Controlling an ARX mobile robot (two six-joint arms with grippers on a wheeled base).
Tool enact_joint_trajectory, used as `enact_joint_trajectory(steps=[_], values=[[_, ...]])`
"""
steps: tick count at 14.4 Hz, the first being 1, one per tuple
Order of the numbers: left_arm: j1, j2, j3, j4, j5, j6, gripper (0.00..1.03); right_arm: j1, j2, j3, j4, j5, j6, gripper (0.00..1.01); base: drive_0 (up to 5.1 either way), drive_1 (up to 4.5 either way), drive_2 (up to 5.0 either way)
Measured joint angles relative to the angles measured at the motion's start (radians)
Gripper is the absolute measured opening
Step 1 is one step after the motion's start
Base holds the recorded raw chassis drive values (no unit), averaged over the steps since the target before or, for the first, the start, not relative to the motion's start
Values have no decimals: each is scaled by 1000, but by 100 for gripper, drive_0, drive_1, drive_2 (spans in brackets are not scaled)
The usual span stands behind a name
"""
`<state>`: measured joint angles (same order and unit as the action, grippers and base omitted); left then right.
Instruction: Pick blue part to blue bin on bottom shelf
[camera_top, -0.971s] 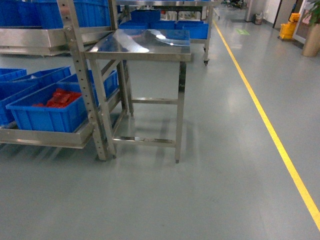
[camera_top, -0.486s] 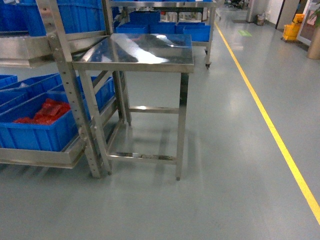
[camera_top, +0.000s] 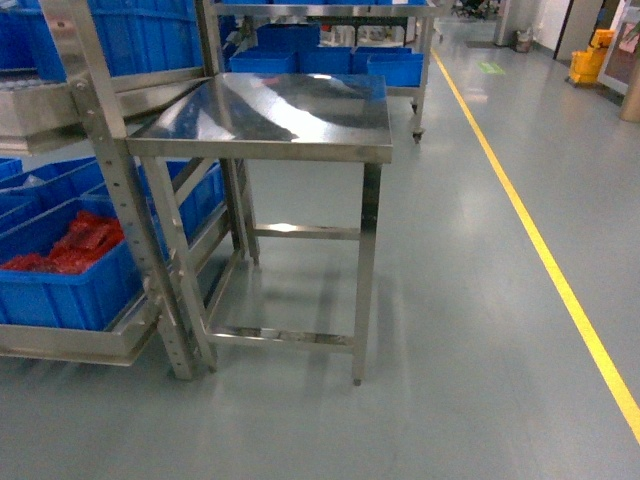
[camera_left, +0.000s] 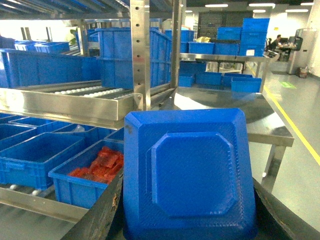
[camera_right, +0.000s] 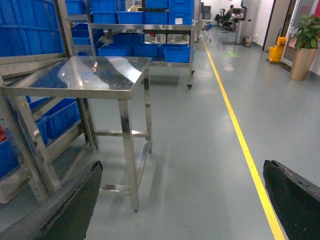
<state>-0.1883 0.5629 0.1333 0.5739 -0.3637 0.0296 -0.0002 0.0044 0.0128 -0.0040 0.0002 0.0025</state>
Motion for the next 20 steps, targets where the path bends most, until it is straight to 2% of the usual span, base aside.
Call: enact_joint_trajectory(steps=[12,20], values=[[0,0,0,0,1,0,44,0,0,0,0,0,0,98,-1,411,-412],[0,2,0,0,1,0,44,0,0,0,-1,0,0,98,0,26,-26]])
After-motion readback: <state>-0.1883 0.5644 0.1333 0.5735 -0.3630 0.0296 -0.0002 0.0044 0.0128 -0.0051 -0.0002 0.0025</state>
